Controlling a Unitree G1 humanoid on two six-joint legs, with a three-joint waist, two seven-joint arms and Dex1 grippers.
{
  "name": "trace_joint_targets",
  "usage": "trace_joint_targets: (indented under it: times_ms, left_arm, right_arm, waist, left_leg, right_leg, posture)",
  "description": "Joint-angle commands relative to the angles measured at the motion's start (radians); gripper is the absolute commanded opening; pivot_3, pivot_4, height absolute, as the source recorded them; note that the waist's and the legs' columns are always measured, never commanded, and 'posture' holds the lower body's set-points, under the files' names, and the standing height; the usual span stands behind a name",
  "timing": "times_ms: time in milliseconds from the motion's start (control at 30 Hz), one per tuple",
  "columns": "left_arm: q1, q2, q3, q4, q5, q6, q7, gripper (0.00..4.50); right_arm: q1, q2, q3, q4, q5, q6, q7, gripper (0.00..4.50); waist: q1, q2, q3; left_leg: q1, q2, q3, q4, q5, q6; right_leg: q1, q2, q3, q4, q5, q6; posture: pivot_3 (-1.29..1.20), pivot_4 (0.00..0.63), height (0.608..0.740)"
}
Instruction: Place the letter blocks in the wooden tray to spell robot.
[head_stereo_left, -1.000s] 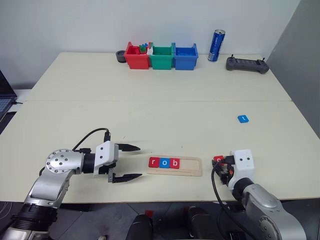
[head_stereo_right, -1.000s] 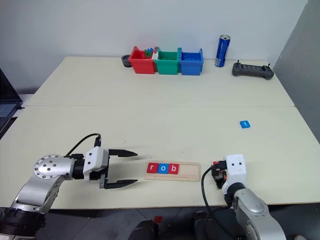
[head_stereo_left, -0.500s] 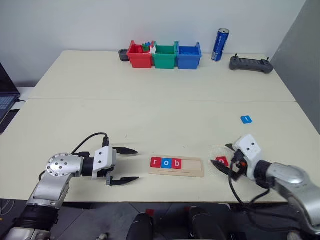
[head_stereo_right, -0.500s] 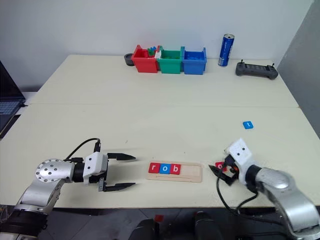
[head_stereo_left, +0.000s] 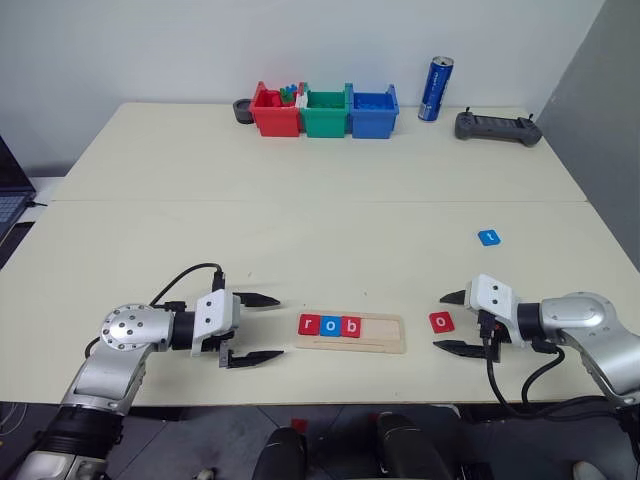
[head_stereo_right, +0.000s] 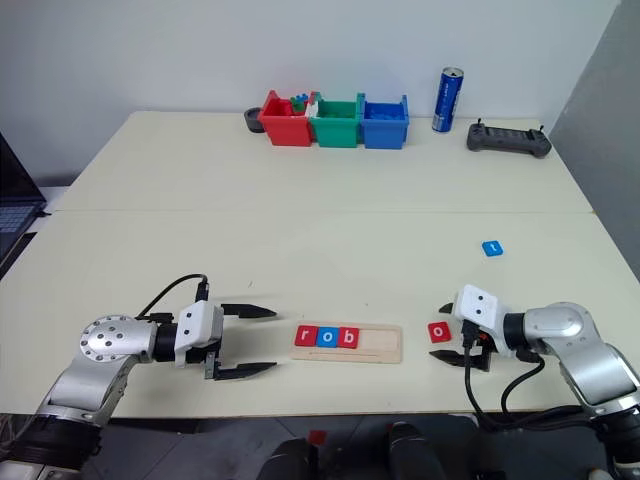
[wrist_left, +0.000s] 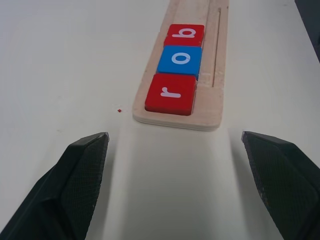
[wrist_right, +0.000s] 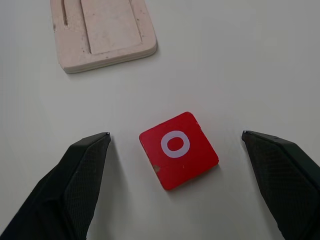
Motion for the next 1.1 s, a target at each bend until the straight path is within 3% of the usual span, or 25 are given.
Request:
trace_joint_targets:
  times_ms: [33, 67, 167, 400, 600, 733, 1100]
  left_arm:
    - [-0.010, 0.006, 0.000, -0.053, -0.009, 0.021, 0.007, 4.50]
    - [-0.010, 0.007, 0.001, -0.061, -0.009, 0.029, 0.010, 4.50]
    - [0.000, 0.013, 0.007, -0.110, -0.014, 0.066, 0.021, 4.50]
    - [0.011, 0.028, 0.013, -0.269, -0.031, 0.201, 0.069, 4.50]
    - [-0.006, 0.026, 0.013, -0.298, -0.029, 0.253, 0.085, 4.50]
    - [-0.022, 0.026, 0.010, -0.288, -0.026, 0.265, 0.087, 4.50]
    - [-0.032, 0.030, 0.013, -0.263, -0.017, 0.256, 0.087, 4.50]
  right_arm:
    - [-0.026, -0.006, 0.016, 0.020, -0.012, -0.025, 0.044, 4.48]
    - [-0.032, -0.004, 0.020, 0.027, -0.013, -0.023, 0.049, 4.48]
    - [-0.040, -0.001, 0.025, 0.036, -0.015, -0.014, 0.060, 3.89]
    - [-0.046, -0.006, 0.009, -0.002, 0.014, 0.033, 0.080, 1.43]
    - [-0.072, 0.006, 0.008, -0.195, 0.079, 0.135, 0.073, 1.44]
    - [-0.118, 0.045, 0.086, -0.310, 0.044, 0.222, 0.015, 1.44]
    - [-0.225, 0.154, 0.247, -0.325, -0.027, 0.384, -0.103, 1.44]
  waist:
    - [0.000, 0.000, 0.000]
    - [0.000, 0.000, 0.000]
    - [0.000, 0.000, 0.000]
    - [0.001, 0.000, 0.000]
    - [-0.001, 0.000, 0.000]
    - [0.001, 0.000, 0.000]
    - [0.001, 0.000, 0.000]
  left_leg:
    - [0.000, 0.000, 0.000, 0.000, 0.000, 0.000]
    - [0.000, 0.000, 0.000, 0.000, 0.000, 0.000]
    - [0.000, 0.000, 0.000, 0.000, 0.000, 0.000]
    - [0.000, 0.000, 0.000, 0.000, 0.000, 0.000]
    - [0.000, 0.000, 0.000, 0.000, 0.000, 0.000]
    - [0.000, 0.000, -0.001, 0.000, 0.000, 0.000]
    - [0.000, 0.000, -0.001, 0.000, 0.000, 0.000]
  right_leg:
    - [0.000, 0.000, 0.000, 0.000, 0.000, 0.000]
    - [0.000, 0.000, 0.000, 0.000, 0.000, 0.000]
    - [0.000, 0.000, 0.000, 0.000, 0.000, -0.001]
    - [0.000, 0.000, 0.000, 0.000, 0.000, 0.000]
    - [0.000, 0.000, 0.000, 0.000, 0.000, 0.000]
    - [0.000, 0.000, 0.000, 0.000, 0.000, 0.001]
    - [0.000, 0.000, -0.001, 0.000, 0.000, 0.000]
  posture:
    - [0.00, 0.150, 0.740]
    - [0.00, 0.150, 0.740]
    - [0.00, 0.150, 0.740]
    - [0.00, 0.150, 0.740]
    - [0.00, 0.150, 0.740]
    - [0.00, 0.150, 0.740]
    - [0.00, 0.150, 0.740]
